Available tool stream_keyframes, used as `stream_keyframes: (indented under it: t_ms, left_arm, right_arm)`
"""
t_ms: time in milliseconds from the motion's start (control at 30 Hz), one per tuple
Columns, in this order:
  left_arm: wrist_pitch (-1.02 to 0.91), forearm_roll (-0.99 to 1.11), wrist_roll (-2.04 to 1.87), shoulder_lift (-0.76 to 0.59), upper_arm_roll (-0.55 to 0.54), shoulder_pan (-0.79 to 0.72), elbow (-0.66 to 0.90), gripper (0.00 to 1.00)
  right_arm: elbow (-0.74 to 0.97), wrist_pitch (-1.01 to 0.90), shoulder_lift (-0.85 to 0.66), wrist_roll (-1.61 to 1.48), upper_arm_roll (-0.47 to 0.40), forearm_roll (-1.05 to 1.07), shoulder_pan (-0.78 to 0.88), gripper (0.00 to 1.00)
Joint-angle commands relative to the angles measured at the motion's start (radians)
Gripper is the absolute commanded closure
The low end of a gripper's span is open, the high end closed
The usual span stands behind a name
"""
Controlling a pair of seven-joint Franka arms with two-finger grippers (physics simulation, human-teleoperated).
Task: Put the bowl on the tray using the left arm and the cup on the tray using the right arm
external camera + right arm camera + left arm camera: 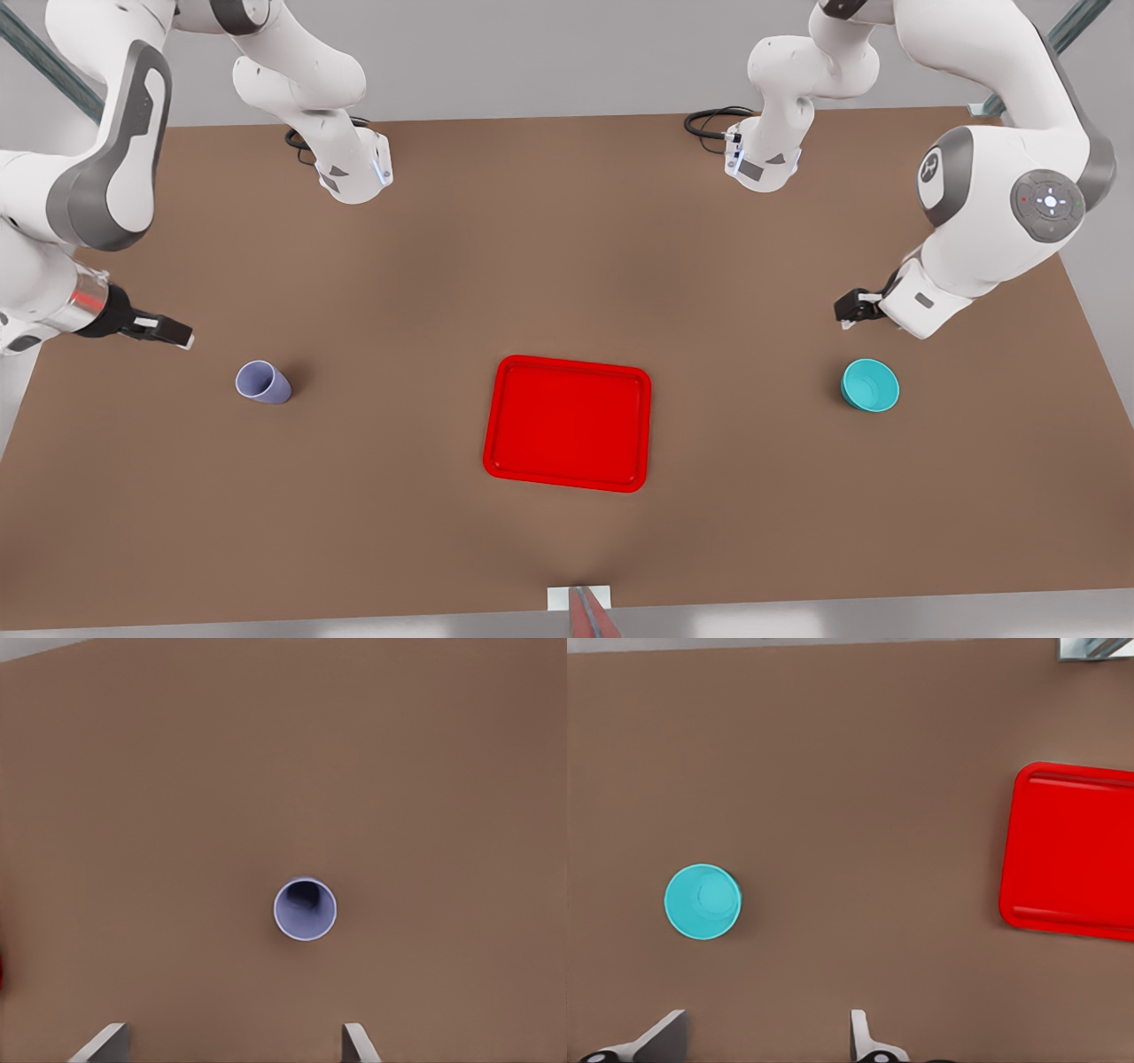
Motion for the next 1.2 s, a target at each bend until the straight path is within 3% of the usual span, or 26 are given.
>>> stream_keyframes:
  t_ms: [0,133,200,267,367,667,700,767,800,900,933,1167]
  left_arm:
    - [-0.001,0.006,0.000,0.001,0.000,0.002,0.000,0.00]
    - [-0.015,-0.005,0.012,0.148,0.069,0.063,-0.009,0.00]
    - [0.150,-0.174,0.225,0.261,0.069,0.247,-0.057,0.00]
    - [0.316,-0.201,0.285,0.334,0.069,0.299,-0.114,0.00]
    - [0.463,-0.229,0.416,0.371,0.069,0.314,-0.229,0.00]
    - [0.519,-0.253,0.471,0.475,0.069,0.353,-0.241,0.00]
    - [0.520,-0.253,0.471,0.479,0.069,0.353,-0.241,0.09]
    - [0.519,-0.252,0.474,0.482,0.069,0.353,-0.249,0.45]
    - [0.519,-0.250,0.476,0.482,0.068,0.353,-0.249,0.55]
    - [0.537,-0.252,0.476,0.482,0.063,0.351,-0.247,0.68]
    - [0.545,-0.253,0.476,0.482,0.061,0.353,-0.247,0.77]
    - [0.579,-0.252,0.472,0.502,0.060,0.351,-0.246,0.79]
  right_arm:
    - [0.000,-0.002,0.000,0.001,0.000,0.000,-0.004,0.00]
    - [0.002,0.003,0.000,0.002,0.001,0.001,-0.002,0.00]
    - [0.000,0.003,-0.001,-0.012,0.001,0.020,-0.002,0.00]
    - [0.002,-0.002,0.014,0.002,0.005,0.021,0.005,0.00]
    - [0.034,-0.011,0.078,-0.010,0.008,0.021,0.005,0.00]
    - [0.034,-0.007,0.072,-0.071,0.011,0.021,0.008,0.00]
    - [0.031,-0.007,0.072,-0.073,0.011,0.021,0.007,0.00]
    - [0.031,0.000,0.074,-0.133,0.011,0.023,0.007,0.00]
    - [0.031,-0.002,0.074,-0.133,0.012,0.023,0.007,0.00]
    - [0.034,-0.002,0.075,-0.133,0.012,0.024,0.007,0.00]
    - [0.034,-0.002,0.075,-0.134,0.012,0.024,0.007,0.00]
    - [0.034,-0.004,0.077,-0.136,0.011,0.024,0.007,0.00]
